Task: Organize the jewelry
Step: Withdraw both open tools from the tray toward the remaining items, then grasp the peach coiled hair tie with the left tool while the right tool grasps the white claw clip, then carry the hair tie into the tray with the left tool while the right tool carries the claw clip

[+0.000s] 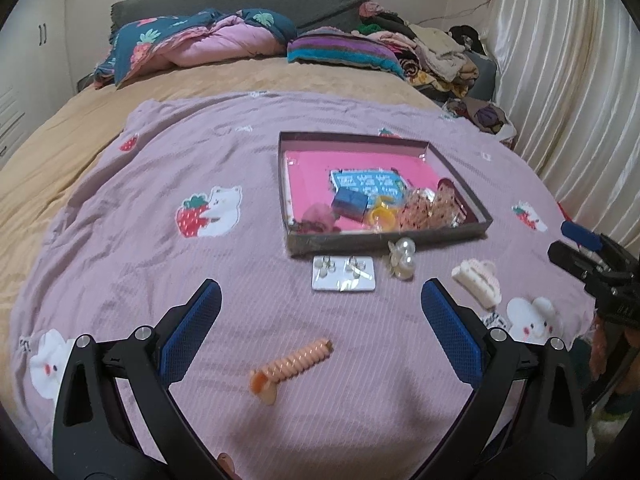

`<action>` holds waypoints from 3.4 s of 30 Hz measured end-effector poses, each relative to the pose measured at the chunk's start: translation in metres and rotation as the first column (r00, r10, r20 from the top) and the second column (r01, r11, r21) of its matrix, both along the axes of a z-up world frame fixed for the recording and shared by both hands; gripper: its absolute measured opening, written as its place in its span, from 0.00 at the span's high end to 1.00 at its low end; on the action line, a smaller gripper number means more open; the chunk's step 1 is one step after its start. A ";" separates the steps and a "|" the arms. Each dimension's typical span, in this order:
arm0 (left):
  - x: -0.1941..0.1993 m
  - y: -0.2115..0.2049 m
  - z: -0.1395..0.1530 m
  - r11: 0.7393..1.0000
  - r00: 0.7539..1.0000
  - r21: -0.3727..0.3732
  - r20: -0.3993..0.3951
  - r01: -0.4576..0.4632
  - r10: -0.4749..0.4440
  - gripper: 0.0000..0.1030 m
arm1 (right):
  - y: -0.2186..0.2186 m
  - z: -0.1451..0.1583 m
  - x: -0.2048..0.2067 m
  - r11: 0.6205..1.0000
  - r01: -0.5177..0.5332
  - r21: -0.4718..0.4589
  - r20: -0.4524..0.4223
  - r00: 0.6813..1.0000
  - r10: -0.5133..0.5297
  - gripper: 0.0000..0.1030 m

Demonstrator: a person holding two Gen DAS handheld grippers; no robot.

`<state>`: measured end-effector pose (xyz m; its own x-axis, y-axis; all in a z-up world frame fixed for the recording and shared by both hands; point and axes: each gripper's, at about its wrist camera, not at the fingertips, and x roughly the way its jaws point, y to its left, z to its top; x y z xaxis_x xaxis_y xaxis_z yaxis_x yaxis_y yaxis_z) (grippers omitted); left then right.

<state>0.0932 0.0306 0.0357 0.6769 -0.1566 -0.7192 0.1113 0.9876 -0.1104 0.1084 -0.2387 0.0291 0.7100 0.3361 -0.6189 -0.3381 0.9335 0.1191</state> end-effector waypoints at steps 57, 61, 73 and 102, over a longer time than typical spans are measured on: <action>-0.004 -0.005 -0.102 0.984 0.969 0.054 -0.193 0.168 -0.155 0.79 | 0.015 -0.085 0.038 0.993 -0.026 -0.113 -0.210 0.978 0.002 0.06; -0.001 -0.009 -0.099 0.984 0.968 0.026 -0.189 0.175 -0.168 0.79 | 0.018 -0.091 0.047 0.992 -0.020 -0.125 -0.222 0.975 -0.008 0.06; 0.012 -0.013 -0.092 0.986 0.970 -0.013 -0.177 0.168 -0.168 0.80 | 0.053 -0.082 0.067 0.984 -0.087 -0.155 -0.185 0.981 0.058 0.06; 0.043 -0.017 -0.047 0.984 0.979 -0.056 -0.103 0.171 -0.176 0.80 | 0.022 -0.077 0.048 0.989 -0.145 0.034 -0.274 0.950 0.148 0.61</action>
<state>0.1360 0.0137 -0.0113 0.5561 -0.3001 -0.7751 0.2657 0.9478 -0.1763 0.1567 -0.2165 -0.0480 0.4549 0.4329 -0.7782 -0.4235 0.8739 0.2386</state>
